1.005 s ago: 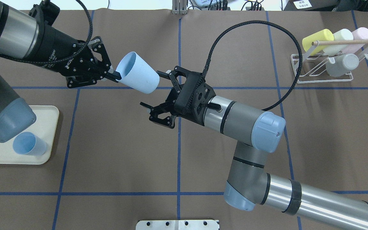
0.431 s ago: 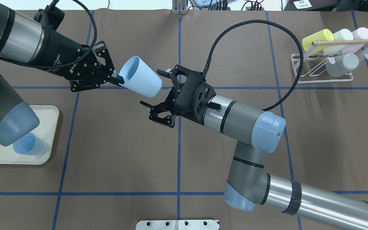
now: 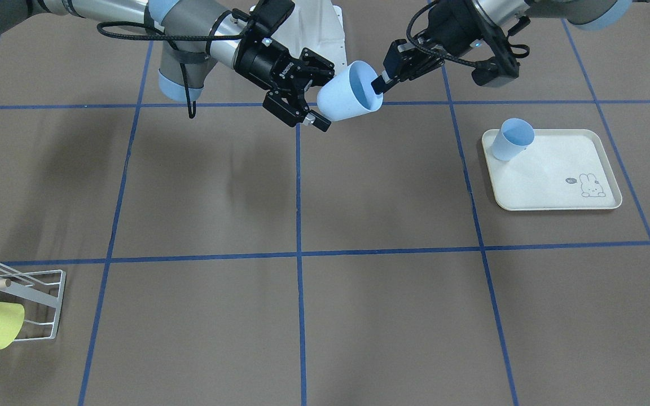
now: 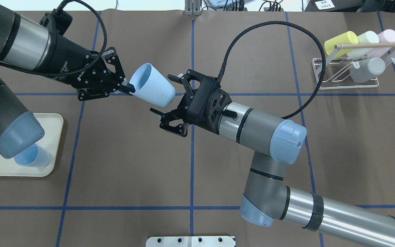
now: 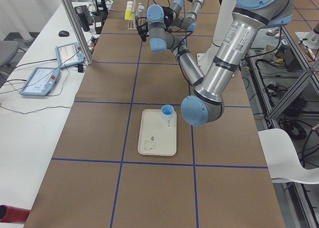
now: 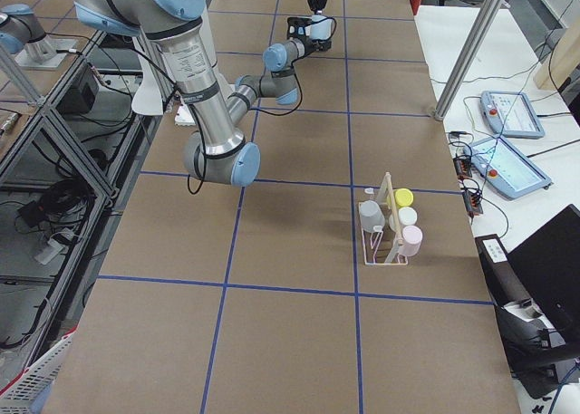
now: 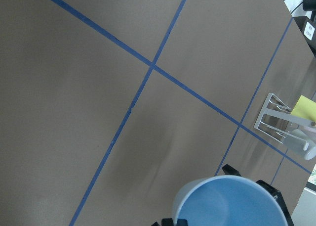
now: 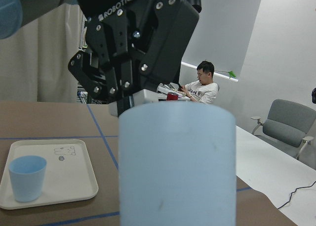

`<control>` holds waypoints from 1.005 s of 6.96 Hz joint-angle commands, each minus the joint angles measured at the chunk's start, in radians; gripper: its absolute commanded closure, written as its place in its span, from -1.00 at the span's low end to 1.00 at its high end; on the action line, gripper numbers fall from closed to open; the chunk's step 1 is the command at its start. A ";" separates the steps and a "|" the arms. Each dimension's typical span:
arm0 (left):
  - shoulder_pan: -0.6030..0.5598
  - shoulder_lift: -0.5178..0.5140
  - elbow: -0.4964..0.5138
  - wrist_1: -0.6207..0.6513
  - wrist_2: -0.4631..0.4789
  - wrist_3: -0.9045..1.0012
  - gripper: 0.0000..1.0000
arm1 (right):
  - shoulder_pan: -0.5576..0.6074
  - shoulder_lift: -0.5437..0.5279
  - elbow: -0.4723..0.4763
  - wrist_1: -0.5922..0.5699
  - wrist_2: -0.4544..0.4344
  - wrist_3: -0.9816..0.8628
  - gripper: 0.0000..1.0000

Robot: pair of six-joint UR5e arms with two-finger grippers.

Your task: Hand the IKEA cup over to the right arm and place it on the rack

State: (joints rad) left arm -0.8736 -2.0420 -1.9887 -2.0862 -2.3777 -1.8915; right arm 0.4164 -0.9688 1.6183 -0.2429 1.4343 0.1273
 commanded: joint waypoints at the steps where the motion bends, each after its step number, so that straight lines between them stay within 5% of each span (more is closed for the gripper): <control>1: 0.001 -0.007 0.004 0.000 0.000 0.000 1.00 | 0.002 -0.001 0.002 0.001 0.000 -0.002 -0.38; 3: 0.001 -0.014 0.007 0.000 0.000 0.000 1.00 | 0.002 -0.002 0.002 0.001 0.000 0.000 -0.11; 4: 0.001 -0.017 0.010 0.000 0.000 0.002 0.68 | 0.002 -0.008 0.002 0.001 0.000 0.000 -0.01; 5: -0.001 -0.018 0.013 0.000 0.002 0.003 -0.28 | 0.002 -0.010 0.002 0.001 0.000 0.000 0.01; 6: -0.005 -0.017 0.008 0.002 0.000 0.059 -0.99 | 0.002 -0.014 0.002 -0.001 0.000 0.000 0.02; 7: -0.010 -0.012 0.007 0.002 -0.002 0.075 -1.00 | 0.002 -0.016 0.002 -0.002 -0.003 -0.002 0.05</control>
State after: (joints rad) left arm -0.8784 -2.0577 -1.9798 -2.0852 -2.3777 -1.8464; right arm 0.4188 -0.9817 1.6199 -0.2437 1.4335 0.1270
